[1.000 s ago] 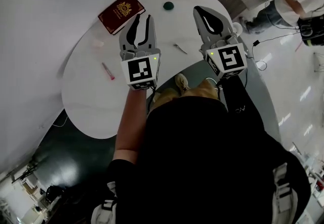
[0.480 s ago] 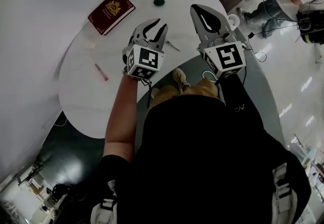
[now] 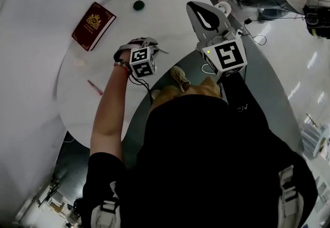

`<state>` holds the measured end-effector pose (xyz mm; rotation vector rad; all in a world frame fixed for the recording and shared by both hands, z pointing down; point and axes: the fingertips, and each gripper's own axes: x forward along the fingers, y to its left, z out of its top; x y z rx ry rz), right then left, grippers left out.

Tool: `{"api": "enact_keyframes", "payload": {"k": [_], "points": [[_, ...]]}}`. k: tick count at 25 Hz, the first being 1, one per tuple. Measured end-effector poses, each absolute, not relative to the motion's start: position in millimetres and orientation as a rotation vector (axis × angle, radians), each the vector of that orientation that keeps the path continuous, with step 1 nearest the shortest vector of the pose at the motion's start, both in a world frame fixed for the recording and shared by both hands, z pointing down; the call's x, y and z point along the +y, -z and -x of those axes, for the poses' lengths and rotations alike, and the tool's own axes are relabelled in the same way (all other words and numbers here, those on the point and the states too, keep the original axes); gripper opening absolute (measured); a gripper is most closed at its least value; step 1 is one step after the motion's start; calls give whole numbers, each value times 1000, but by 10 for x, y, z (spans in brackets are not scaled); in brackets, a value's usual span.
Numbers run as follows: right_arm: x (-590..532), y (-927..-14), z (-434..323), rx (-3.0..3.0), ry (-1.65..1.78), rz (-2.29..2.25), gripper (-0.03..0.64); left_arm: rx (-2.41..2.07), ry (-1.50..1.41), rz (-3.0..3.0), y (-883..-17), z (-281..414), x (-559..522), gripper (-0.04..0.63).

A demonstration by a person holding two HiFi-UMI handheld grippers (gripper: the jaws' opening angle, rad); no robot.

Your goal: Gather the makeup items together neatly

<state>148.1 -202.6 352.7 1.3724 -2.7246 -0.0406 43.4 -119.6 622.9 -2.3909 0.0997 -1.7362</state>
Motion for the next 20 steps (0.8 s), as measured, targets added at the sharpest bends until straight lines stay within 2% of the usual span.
{"api": "enact_keyframes", "payload": {"k": [8, 9, 10, 12, 16, 20], "points": [[-2028, -3545, -1866, -2674, 65, -1428, 5, -280, 1905, 2207, -6656, -431, -1086, 103], [-2034, -3523, -1876, -2690, 82, -1430, 5, -338, 1936, 2181, -6688, -413, -1057, 47], [-2036, -3537, -1901, -2688, 78, -1436, 5, -377, 1962, 2167, -6709, -408, -1036, 26], [-2025, -3609, -1971, -2656, 40, -1446, 5, -406, 2003, 2156, -6718, -418, -1017, 23], [-2038, -3532, -2003, -2665, 64, -1427, 5, -323, 1989, 2307, -6587, -543, -988, 24], [-2080, -3553, -1932, -2687, 47, -1410, 5, 82, 1860, 2629, -6274, -697, -1211, 24]]}}
